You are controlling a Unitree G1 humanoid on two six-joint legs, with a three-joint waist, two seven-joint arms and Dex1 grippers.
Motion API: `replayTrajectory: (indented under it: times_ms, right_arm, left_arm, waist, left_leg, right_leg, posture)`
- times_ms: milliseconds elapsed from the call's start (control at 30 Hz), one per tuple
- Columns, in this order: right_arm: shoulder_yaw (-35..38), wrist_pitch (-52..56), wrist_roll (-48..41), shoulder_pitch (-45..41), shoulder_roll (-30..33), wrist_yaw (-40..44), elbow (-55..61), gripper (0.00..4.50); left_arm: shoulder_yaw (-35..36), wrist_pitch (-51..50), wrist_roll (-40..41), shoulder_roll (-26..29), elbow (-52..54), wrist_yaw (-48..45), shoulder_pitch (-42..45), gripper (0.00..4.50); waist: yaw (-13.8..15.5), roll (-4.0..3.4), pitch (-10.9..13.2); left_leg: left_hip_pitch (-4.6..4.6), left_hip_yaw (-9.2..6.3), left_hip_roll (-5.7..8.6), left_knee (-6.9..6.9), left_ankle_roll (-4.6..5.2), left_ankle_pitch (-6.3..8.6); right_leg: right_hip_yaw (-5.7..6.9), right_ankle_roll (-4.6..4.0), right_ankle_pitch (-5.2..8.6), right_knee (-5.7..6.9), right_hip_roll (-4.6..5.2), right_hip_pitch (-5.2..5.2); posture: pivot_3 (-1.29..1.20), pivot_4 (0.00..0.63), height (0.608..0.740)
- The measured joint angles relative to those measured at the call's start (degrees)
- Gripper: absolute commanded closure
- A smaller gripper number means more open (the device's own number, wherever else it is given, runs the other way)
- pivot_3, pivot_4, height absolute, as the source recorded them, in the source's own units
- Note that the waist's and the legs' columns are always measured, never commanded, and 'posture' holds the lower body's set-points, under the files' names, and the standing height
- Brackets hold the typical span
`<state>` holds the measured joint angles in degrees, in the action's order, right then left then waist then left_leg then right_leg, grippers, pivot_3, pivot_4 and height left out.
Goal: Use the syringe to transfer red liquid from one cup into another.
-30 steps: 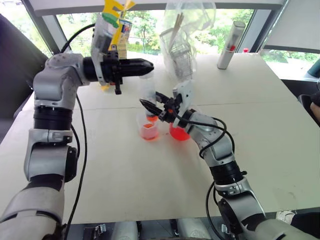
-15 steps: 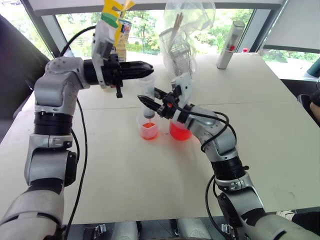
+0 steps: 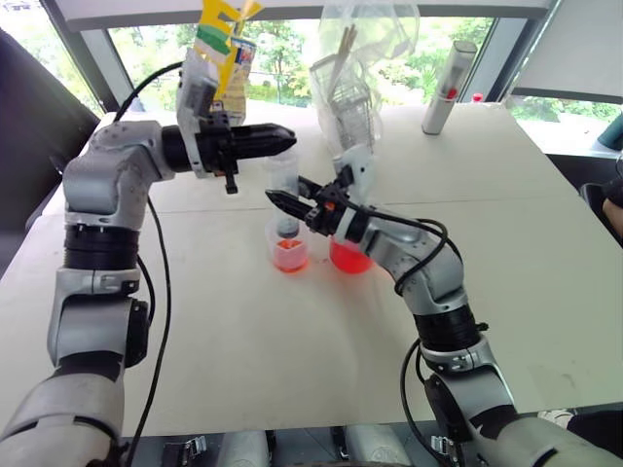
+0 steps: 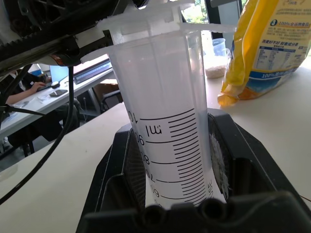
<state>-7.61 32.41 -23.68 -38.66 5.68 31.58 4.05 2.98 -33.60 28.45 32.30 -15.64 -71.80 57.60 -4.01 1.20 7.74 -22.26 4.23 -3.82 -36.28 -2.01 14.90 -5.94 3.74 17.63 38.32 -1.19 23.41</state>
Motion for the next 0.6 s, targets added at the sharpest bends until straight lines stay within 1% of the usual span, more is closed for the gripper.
replayTrajectory:
  times_ms: [100, 167, 200, 233, 367, 433, 467, 600]
  right_arm:
    - [1.14, -1.45, -0.15, 0.01, -0.18, 0.04, 0.1, 3.06]
    - [1.86, -2.54, -0.4, 0.0, -0.47, 0.14, 0.36, 3.06]
    - [2.32, -3.14, -0.78, -0.04, -0.71, 0.26, 0.73, 3.06]
    - [2.46, -3.5, -1.16, -0.05, -0.84, 0.35, 1.05, 3.06]
    - [2.65, -4.15, -1.41, -0.05, -0.96, 0.34, 1.14, 3.06]
    - [2.43, -4.26, -1.39, -0.04, -1.21, 0.36, 1.09, 3.06]
    - [2.2, -4.26, -1.38, 0.01, -1.42, 0.39, 1.0, 3.06]
    - [2.45, -4.3, -1.35, 0.23, -1.28, 0.38, 0.62, 3.06]
  left_arm:
    - [0.31, -1.38, 1.02, -0.23, 0.03, 1.01, 0.17, 1.73]
    - [0.06, -2.14, 0.83, -0.17, -0.05, 1.71, -0.09, 0.66]
    - [-0.01, -2.44, 0.82, -0.26, -0.18, 2.26, -0.41, 0.23]
    - [-0.01, -2.59, 0.83, -0.37, -0.46, 2.8, -0.63, 0.02]
    - [0.53, -3.63, 1.53, -0.28, -0.66, 4.18, -0.61, 0.02]
    - [0.51, -4.71, 2.13, 0.85, -0.32, 3.99, -0.78, 0.02]
    - [0.48, -4.87, 2.18, 2.02, 0.18, 3.38, -1.11, 0.02]
    - [0.18, -4.85, 1.45, 10.48, 1.66, -1.24, -5.87, 0.02]
  waist:
    - [0.04, 0.0, 0.0]
    - [0.04, 0.0, 0.0]
    - [0.01, 0.0, 0.0]
    - [-0.03, 0.01, 0.0]
    - [0.01, 0.0, 0.0]
    - [-0.13, 0.0, 0.0]
    - [-0.21, 0.0, 0.0]
    - [-0.43, -0.01, 0.0]
  left_leg:
    - [0.01, -0.02, 0.01, 0.0, 0.0, 0.0]
    - [0.0, -0.03, 0.01, 0.0, 0.0, 0.0]
    - [0.0, -0.05, 0.0, 0.0, 0.0, 0.0]
    - [0.0, -0.07, -0.01, 0.0, 0.0, 0.0]
    - [0.0, -0.08, -0.01, 0.02, 0.0, 0.0]
    - [0.0, -0.08, -0.01, 0.03, 0.0, 0.0]
    - [0.02, -0.07, -0.01, 0.04, 0.0, 0.0]
    - [0.09, -0.09, -0.04, 0.12, 0.0, 0.0]
  right_leg:
    - [-0.01, 0.0, 0.0, 0.0, 0.01, -0.01]
    - [0.0, 0.0, 0.0, -0.01, 0.02, -0.01]
    - [0.0, 0.0, 0.0, -0.01, 0.02, -0.01]
    - [0.0, 0.0, 0.0, -0.01, 0.0, -0.01]
    - [0.0, 0.0, 0.0, -0.01, 0.0, 0.0]
    - [-0.02, 0.0, 0.0, -0.01, 0.0, 0.02]
    - [-0.05, 0.0, 0.0, -0.01, -0.01, 0.03]
    - [-0.06, -0.02, 0.01, 0.01, -0.02, 0.03]
  posture:
    - [0.0, 0.15, 0.739]
    - [0.0, 0.15, 0.739]
    - [0.0, 0.15, 0.739]
    - [0.0, 0.15, 0.739]
    - [0.0, 0.15, 0.739]
    - [0.0, 0.15, 0.739]
    - [0.0, 0.15, 0.739]
    - [0.0, 0.15, 0.739]
